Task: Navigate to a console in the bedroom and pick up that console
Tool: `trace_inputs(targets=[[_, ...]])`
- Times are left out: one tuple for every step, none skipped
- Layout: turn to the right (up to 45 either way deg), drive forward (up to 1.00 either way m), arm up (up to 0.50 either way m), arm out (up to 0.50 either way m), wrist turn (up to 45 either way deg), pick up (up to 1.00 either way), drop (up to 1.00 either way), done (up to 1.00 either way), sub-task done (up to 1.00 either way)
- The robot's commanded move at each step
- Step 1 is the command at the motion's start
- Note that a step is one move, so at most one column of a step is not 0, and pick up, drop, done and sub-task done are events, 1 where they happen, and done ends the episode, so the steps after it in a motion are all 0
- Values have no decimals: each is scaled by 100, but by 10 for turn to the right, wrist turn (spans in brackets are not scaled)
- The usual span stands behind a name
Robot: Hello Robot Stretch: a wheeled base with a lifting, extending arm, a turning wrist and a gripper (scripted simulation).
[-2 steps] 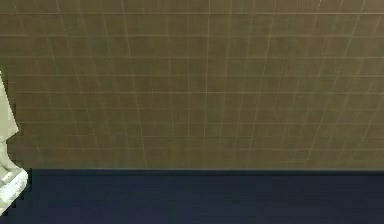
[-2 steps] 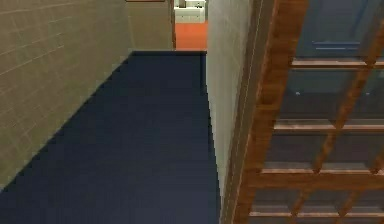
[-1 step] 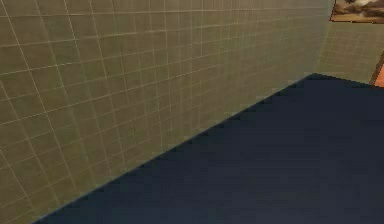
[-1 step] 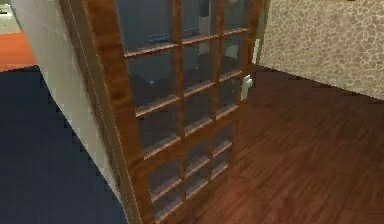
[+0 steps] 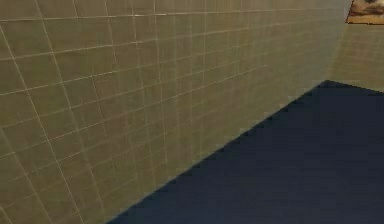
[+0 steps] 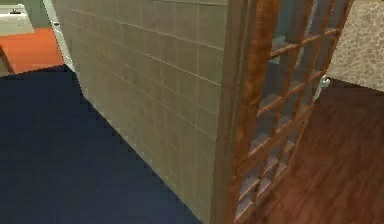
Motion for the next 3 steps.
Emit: trace_inputs(targets=[[450, 0, 0, 0, 0, 0, 0, 0, 0], [0, 100, 0, 0, 0, 0, 0, 0, 0], [30, 0, 0, 0, 0, 0, 0, 0, 0]])
